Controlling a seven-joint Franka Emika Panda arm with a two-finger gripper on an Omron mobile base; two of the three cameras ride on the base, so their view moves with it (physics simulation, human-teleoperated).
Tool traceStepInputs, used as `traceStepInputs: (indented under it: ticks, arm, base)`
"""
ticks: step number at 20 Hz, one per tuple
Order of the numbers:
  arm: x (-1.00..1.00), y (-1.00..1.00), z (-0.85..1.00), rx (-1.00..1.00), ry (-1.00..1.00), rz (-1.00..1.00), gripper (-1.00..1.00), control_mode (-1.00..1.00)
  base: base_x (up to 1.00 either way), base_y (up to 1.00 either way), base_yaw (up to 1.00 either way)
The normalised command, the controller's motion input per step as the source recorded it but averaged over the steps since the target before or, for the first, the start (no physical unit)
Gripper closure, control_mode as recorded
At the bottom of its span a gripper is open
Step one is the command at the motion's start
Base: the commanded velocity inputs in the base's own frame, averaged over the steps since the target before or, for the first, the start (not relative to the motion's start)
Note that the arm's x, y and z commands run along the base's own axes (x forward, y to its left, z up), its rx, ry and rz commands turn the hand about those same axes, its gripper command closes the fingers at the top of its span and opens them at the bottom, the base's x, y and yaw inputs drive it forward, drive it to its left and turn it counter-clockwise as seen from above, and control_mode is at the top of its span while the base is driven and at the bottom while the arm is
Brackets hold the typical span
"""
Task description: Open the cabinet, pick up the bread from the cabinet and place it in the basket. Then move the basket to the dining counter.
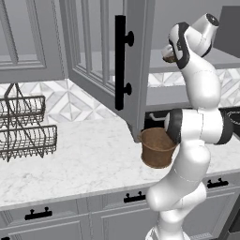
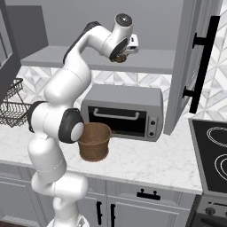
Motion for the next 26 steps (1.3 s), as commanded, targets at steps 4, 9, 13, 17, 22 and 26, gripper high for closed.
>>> traceStepInputs:
  ticks: [4,9,13,17,22,26]
  arm:
    - [0.11,0.05,-0.52,-0.01,0.00,0.05,1.00,-1.00]
    - [-0.05,0.18,-0.56,-0.02,-0.07,0.13,1.00,-1.00]
    - [-0.58,0.14,-0.07,0.00,-0.03,0.05,1.00,-1.00]
    - [-1.00,0.20,0.42,0.00,0.15,0.00,1.00,-1.00]
    - [-1.00,0.31,0.15,0.00,0.03,0.00,1.00,-1.00]
    - [-1.00,0.24,-0.09,0.00,-0.13,0.00,1.00,-1.00]
  base:
    - [0.00,0.00,0.00]
    - [0.00,0.00,0.00]
    - [0.00,0.00,0.00]
    - [0.00,0.00,0.00]
    - [0.00,0.00,0.00]
    - [0.00,0.00,0.00]
